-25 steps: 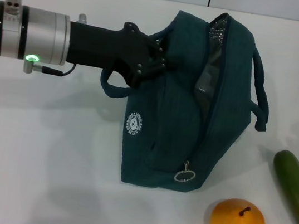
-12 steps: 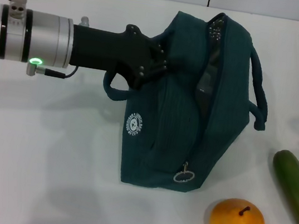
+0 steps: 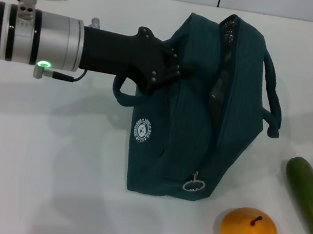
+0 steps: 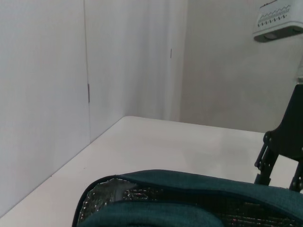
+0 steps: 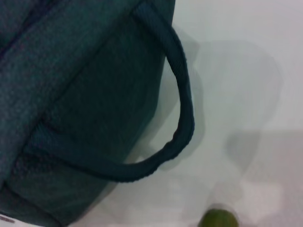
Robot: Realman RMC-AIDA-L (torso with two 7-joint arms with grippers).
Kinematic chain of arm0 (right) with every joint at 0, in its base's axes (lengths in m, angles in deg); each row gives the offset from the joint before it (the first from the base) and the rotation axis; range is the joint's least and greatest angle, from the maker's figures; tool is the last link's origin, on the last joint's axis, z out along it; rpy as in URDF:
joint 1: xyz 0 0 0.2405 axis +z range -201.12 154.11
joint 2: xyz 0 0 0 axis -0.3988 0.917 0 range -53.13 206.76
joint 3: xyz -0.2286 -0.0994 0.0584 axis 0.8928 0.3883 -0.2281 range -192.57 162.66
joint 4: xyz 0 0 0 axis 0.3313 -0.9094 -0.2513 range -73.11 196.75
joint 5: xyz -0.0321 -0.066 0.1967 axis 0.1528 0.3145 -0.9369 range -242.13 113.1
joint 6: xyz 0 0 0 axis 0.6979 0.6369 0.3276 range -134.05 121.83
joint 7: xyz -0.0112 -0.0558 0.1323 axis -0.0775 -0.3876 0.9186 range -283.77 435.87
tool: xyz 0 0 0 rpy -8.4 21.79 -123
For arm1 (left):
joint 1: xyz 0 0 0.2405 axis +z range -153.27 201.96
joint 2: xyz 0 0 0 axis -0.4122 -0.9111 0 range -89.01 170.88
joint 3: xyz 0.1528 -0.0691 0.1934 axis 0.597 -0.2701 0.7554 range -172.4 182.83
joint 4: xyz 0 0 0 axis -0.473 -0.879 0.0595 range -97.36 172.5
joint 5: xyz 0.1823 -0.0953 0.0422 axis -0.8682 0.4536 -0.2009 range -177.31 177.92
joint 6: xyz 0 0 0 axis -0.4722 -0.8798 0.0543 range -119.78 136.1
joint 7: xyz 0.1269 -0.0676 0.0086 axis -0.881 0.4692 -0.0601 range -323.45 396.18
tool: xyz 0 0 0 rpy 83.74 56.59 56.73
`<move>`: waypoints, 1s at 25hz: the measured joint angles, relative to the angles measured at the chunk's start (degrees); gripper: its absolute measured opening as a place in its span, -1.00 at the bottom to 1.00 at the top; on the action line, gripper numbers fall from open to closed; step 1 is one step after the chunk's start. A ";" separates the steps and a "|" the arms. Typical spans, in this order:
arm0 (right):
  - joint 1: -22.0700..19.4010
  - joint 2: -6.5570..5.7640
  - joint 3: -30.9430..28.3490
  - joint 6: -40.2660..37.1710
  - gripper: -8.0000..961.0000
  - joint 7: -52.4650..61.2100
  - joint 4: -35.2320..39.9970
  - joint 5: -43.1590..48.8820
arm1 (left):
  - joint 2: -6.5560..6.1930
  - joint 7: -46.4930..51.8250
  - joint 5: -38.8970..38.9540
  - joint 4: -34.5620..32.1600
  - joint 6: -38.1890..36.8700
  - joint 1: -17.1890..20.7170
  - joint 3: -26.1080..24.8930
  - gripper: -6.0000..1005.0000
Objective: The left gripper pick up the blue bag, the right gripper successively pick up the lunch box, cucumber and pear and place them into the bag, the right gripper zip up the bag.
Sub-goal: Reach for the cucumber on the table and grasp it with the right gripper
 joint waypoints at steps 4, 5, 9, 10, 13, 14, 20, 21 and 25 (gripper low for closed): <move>-0.25 0.02 1.58 0.90 0.38 0.64 -1.63 1.66 | 0.01 -0.01 0.02 -0.01 0.00 -0.01 0.11 -0.89; -0.29 0.02 2.21 1.58 0.38 0.73 -2.83 2.05 | 0.00 -0.09 0.03 -0.02 0.00 -0.01 0.12 -0.89; -0.47 0.08 5.49 5.28 0.37 1.00 -5.82 3.18 | -0.01 -0.35 0.07 -0.02 0.00 -0.02 0.12 -0.89; -0.51 0.09 6.35 6.07 0.37 1.06 -6.24 3.25 | -0.01 -0.35 0.07 -0.02 0.00 -0.02 0.12 -0.89; -0.45 0.11 9.08 8.33 0.36 1.27 -7.96 3.32 | -0.03 -0.36 0.09 -0.12 0.00 -0.07 0.12 -0.89; -0.45 0.11 9.08 8.33 0.36 1.27 -7.96 3.32 | -0.03 -0.35 0.10 -0.14 0.00 -0.14 0.12 -0.89; 0.03 0.20 10.27 10.83 0.35 1.29 -10.69 3.80 | -0.04 -0.46 0.11 -0.28 0.03 -0.26 0.06 -0.89; 0.07 0.21 10.26 10.97 0.35 1.30 -11.32 3.83 | -0.03 -0.51 0.11 -0.29 0.06 -0.27 0.03 -0.89; 0.53 0.20 10.47 11.37 0.35 1.30 -13.40 4.03 | -0.04 -0.70 0.11 -0.27 0.82 -0.54 0.06 -0.88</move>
